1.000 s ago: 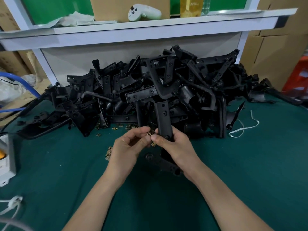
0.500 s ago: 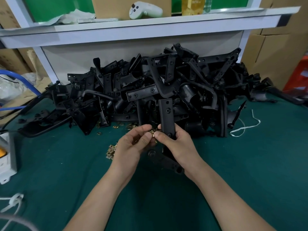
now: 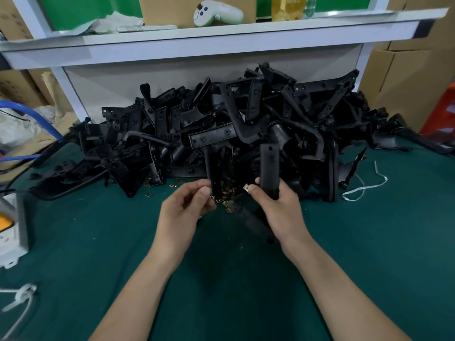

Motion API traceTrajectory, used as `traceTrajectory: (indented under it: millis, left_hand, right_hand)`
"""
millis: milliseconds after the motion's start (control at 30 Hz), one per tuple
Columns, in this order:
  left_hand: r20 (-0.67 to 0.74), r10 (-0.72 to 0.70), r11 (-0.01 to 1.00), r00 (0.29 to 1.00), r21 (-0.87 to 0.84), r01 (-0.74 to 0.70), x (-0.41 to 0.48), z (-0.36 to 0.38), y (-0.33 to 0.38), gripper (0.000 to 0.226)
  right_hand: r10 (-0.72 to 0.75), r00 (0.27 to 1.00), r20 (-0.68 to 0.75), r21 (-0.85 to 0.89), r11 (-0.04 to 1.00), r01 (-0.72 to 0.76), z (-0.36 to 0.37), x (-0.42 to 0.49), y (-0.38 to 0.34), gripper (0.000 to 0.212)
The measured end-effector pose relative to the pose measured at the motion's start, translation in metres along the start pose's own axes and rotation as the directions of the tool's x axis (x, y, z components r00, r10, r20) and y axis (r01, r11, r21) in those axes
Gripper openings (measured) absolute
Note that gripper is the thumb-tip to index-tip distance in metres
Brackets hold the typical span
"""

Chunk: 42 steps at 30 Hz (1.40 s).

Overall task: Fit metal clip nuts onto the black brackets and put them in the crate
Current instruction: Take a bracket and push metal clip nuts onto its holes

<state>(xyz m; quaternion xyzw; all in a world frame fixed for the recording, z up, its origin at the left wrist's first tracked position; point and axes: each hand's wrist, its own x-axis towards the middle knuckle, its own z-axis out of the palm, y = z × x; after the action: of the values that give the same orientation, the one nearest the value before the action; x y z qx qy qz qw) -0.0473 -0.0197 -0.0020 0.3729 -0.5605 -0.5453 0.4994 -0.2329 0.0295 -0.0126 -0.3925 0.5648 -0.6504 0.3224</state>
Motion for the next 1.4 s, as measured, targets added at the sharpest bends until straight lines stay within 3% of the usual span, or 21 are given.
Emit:
traceTrajectory:
  millis: [133,333,500,833,1000,1400]
  left_hand:
    - [0.080,-0.091,0.994,0.993,-0.058,0.096,-0.007,0.010,0.000,0.017]
    - [0.221,-0.209,0.929,0.953,-0.258,0.264,-0.020,0.027,0.001,0.031]
    - [0.257,-0.251,0.908,0.933,-0.271,0.319,-0.022,0.033,0.001,0.034]
    - [0.268,-0.230,0.908,0.936,-0.288,0.305,-0.020,0.030,0.000,0.021]
    - [0.254,-0.211,0.909,0.944,-0.305,0.285,-0.019,0.030,0.000,0.026]
    - [0.222,-0.150,0.959,0.964,-0.205,0.196,-0.019,0.029,-0.002,0.022]
  right_hand:
    - [-0.018,0.998,-0.061,-0.074,0.997,0.014,0.004,0.002,0.007,0.012]
    - [0.062,0.983,-0.175,0.067,0.996,-0.051,0.001,0.006,0.010,0.017]
    - [0.092,0.974,-0.205,0.156,0.986,-0.060,0.000,0.008,0.009,0.019]
    - [0.098,0.971,-0.218,0.153,0.986,-0.065,0.001,0.008,0.008,0.018]
    - [0.087,0.971,-0.222,0.127,0.990,-0.060,0.002,0.008,0.008,0.018]
    - [0.081,0.968,-0.236,0.114,0.992,-0.055,0.003,0.009,0.009,0.018]
